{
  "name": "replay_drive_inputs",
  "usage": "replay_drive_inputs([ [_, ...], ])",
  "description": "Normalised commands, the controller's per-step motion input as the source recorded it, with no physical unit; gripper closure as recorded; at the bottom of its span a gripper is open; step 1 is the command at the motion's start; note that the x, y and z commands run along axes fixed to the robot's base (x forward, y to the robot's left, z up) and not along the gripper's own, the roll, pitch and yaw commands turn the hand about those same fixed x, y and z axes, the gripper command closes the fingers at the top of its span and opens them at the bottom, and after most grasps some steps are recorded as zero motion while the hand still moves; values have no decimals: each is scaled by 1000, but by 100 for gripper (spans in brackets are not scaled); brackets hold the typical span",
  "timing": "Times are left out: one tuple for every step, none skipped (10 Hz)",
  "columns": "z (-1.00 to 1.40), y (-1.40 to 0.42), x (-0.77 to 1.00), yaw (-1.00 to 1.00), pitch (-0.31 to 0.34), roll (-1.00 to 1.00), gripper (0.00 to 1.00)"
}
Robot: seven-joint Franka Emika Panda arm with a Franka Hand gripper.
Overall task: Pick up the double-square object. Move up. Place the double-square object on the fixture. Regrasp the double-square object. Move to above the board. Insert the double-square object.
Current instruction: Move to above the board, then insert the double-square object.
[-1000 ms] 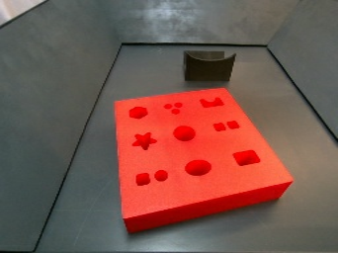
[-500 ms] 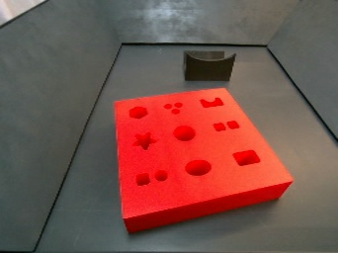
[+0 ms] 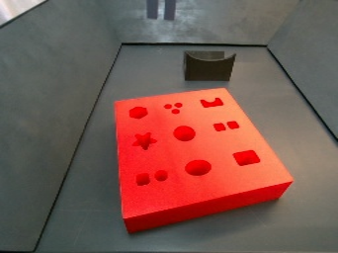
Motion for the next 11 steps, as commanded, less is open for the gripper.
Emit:
replay_drive_inputs([
  [10,-45,-117,-20,-29,-807,100],
  [6,-8,-90,-11,-43,-520,100],
  [4,1,-74,-10,-45,-353,100],
  [2,9,-57,-8,-43,-243,100],
  [23,-106,60,83,-93,-500,100],
  [0,-117,94,114,-84,-500,100],
  [0,-129,151,171,-73,-500,100],
  [-9,-157,223,237,-57,-483,100],
  [-180,-189,363,323,-26,-397,100],
  [-417,-234,540,446,0,-290,100],
  [-566,-217,577,537,40,-230,100],
])
